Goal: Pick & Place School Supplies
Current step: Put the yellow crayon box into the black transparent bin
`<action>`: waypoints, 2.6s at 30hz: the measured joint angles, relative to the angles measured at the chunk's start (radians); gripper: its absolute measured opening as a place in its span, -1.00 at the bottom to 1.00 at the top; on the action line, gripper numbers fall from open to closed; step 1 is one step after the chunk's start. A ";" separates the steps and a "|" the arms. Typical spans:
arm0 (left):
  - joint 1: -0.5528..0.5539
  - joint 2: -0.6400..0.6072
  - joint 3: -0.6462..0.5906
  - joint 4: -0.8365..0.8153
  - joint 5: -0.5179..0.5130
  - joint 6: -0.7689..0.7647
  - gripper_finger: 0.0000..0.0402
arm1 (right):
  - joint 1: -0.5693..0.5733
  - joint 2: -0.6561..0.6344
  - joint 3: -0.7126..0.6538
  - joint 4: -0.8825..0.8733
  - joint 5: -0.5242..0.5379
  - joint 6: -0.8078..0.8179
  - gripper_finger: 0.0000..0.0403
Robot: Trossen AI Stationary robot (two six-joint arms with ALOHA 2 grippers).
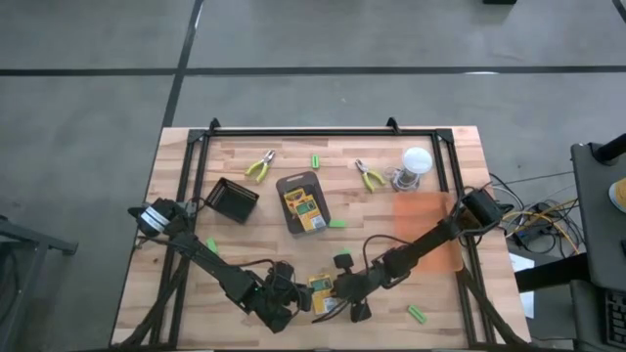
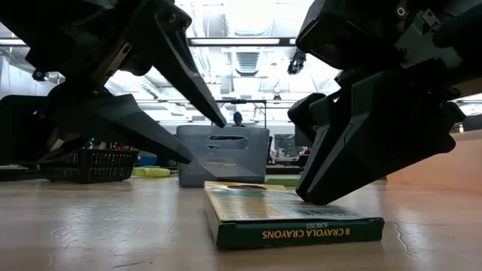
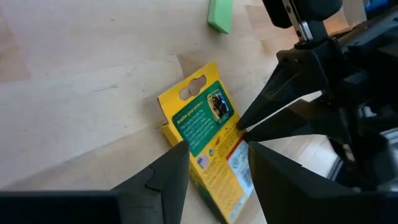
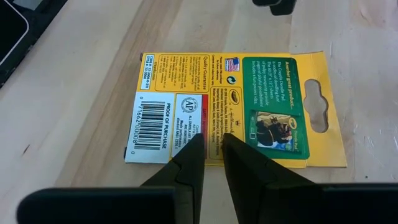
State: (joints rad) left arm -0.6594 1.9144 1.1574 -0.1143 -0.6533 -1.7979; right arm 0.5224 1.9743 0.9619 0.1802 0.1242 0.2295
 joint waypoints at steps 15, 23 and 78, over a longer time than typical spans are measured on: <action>0.004 0.000 0.000 0.023 0.053 -0.120 -0.15 | 0.001 -0.006 0.000 -0.040 -0.003 0.026 -0.72; 0.022 0.061 -0.001 0.034 0.151 -0.221 -0.16 | 0.001 -0.006 0.001 -0.044 -0.003 0.032 -0.72; 0.091 0.097 -0.001 0.147 0.136 -0.029 -0.15 | 0.001 -0.006 0.000 -0.035 -0.002 0.015 -0.72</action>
State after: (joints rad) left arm -0.5686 2.0112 1.1564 0.0323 -0.5177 -1.8266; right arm 0.5232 1.9682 0.9615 0.1450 0.1223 0.2449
